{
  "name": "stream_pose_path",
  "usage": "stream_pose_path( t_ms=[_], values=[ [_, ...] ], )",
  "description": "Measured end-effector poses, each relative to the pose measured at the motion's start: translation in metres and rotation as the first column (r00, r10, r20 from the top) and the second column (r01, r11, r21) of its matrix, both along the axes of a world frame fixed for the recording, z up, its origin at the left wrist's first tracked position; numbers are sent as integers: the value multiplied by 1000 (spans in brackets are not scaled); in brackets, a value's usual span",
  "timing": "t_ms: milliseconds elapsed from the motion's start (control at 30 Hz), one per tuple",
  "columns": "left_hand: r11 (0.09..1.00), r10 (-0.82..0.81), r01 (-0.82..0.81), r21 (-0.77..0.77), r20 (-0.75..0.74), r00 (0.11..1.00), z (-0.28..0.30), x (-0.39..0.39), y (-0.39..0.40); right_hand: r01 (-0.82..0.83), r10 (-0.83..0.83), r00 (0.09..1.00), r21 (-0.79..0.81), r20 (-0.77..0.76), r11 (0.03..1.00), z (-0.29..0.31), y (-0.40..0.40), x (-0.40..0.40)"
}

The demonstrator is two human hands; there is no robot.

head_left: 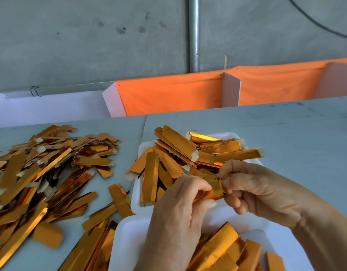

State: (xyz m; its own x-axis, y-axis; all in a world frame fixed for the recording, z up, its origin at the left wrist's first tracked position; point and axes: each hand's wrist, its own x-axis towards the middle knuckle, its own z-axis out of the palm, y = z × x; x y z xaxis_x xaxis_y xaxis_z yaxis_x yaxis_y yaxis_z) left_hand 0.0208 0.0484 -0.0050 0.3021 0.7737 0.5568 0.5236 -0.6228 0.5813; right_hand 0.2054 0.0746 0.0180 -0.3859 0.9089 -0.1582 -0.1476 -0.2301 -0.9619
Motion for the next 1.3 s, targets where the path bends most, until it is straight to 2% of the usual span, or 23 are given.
stream_pose_path(
  t_ms=[267,400,533,767,967,1033,1200,1233,1300],
  values=[
    [992,19,-2,129,-132,991,-3,-1,3,-21,15,993,46,120,999,-5,0,4],
    [991,2,7,134,-65,998,-2,0,4,-54,53,998,49,21,997,-5,-1,8],
    [996,-38,39,79,-11,999,-1,-3,4,-120,123,991,49,-58,992,-5,1,11],
    [991,-134,135,-23,41,990,4,-4,1,-245,250,964,58,-96,968,-8,3,18],
    [962,-131,162,-219,150,980,4,-5,1,-230,234,963,42,-137,972,-14,5,13],
    [935,-125,174,-311,171,977,4,-6,2,-220,220,971,10,-95,975,-15,5,13],
    [857,-151,164,-488,67,986,0,-4,2,-199,208,933,-58,294,978,-13,3,21],
    [846,-164,160,-509,37,986,1,-3,2,-130,133,938,-33,320,991,-13,3,21],
    [874,-141,112,-473,-26,990,-1,0,2,112,-149,945,142,290,984,-15,6,16]
  ],
)
